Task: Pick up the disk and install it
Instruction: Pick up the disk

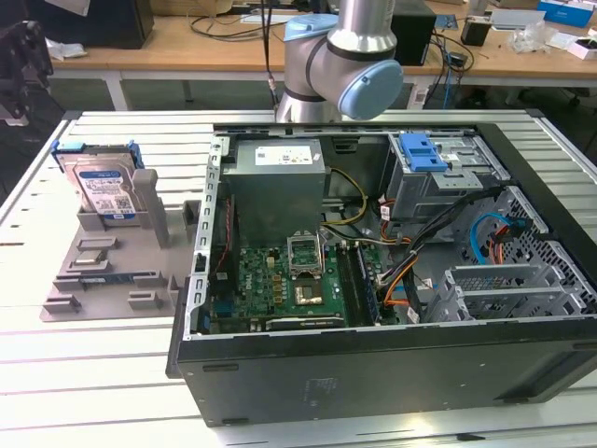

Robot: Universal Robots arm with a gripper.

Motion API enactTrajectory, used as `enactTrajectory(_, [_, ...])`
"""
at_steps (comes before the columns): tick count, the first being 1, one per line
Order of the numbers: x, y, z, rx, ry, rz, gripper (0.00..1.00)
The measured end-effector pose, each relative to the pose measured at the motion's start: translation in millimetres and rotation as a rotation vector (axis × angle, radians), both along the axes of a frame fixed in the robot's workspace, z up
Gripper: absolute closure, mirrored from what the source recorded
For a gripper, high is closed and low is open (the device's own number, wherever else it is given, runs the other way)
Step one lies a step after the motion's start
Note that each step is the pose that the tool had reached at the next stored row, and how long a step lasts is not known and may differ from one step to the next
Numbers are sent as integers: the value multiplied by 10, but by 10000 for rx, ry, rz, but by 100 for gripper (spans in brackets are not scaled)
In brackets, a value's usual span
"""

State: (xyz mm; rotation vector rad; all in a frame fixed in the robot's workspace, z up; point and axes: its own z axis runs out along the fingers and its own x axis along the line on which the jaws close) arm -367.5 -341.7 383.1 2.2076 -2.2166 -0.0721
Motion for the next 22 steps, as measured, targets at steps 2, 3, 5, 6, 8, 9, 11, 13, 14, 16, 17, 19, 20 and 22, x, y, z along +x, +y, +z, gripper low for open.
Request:
enactTrajectory(2, [0, 13, -35, 1, 0, 0, 46])
enactTrajectory(3, [1, 16, -56, 0, 0, 2, 46])
enactTrajectory(5, [0, 18, -101, -1, 2, 0, 46])
enactTrajectory(6, [1, 19, -137, -1, 2, 0, 46])
enactTrajectory(8, [9, 32, -175, -1, 5, -3, 46])
enactTrajectory(9, [21, 56, -199, 0, 5, 1, 46])
enactTrajectory(11, [44, 99, -233, 0, 5, 0, 46])
enactTrajectory(13, [75, 160, -279, -1, 8, 2, 46])
enactTrajectory(14, [83, 179, -298, 0, 6, 4, 46])
enactTrajectory(16, [97, 217, -337, -1, 8, 10, 46])
enactTrajectory(17, [108, 244, -370, 0, 7, 17, 46])
enactTrajectory(19, [115, 279, -430, -1, 6, 37, 46])
enactTrajectory(20, [117, 290, -461, -1, 7, 66, 46])
enactTrajectory(22, [119, 309, -535, -1, 6, 129, 46])
